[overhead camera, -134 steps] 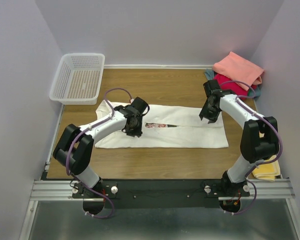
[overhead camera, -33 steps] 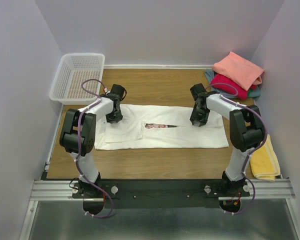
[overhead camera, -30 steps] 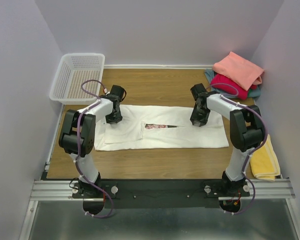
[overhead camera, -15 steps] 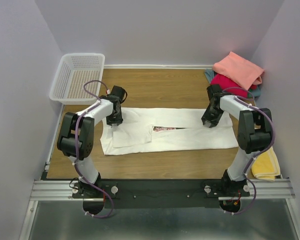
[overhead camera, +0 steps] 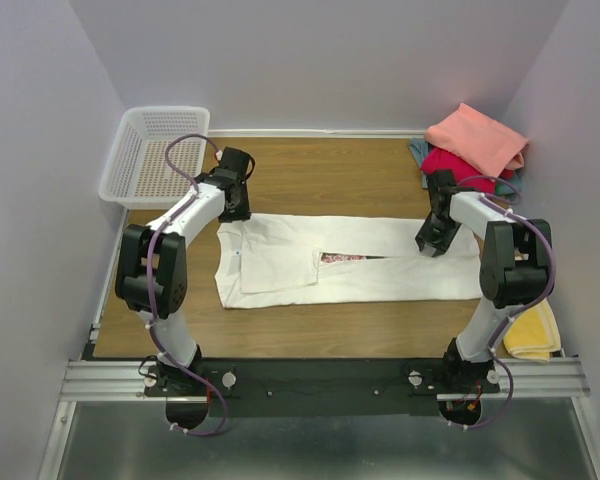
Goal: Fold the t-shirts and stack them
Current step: Fold the tshirt
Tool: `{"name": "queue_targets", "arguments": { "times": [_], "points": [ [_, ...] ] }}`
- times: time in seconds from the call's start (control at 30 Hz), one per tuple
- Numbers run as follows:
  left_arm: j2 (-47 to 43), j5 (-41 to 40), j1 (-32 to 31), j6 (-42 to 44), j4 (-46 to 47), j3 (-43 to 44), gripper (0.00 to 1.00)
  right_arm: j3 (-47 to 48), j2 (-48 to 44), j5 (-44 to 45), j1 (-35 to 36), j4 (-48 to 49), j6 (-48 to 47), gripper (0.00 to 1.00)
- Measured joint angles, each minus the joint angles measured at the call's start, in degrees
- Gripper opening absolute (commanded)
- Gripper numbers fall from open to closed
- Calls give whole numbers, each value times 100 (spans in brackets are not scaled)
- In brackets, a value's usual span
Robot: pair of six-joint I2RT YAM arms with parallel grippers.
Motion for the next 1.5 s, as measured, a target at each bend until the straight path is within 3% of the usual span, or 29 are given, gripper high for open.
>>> {"name": "queue_targets", "arguments": {
  "times": [0.3, 0.37, 0.4, 0.43, 0.5, 1.23, 1.5],
  "points": [
    [728, 645, 26, -35, 603, 22, 43, -72, -63, 72, -11, 4, 0, 47],
    [793, 732, 39, -50, 706, 22, 38, -101, -85, 87, -13, 2, -2, 47],
    [826, 765, 57, -63, 758, 31, 32, -118, -96, 98, -13, 2, 0, 47],
    [855, 780, 72, -74, 782, 52, 12, -125, -101, 105, -13, 2, -2, 47],
    [914, 782, 98, -101, 824, 96, 0, -136, -111, 114, -13, 2, -4, 47],
    [791, -37, 173, -393, 476, 72, 0, -160, -133, 138, -11, 2, -11, 46],
    [931, -168, 170, -332, 352, 374, 28, -157, -133, 136, -11, 2, -48, 47]
  ]
}}
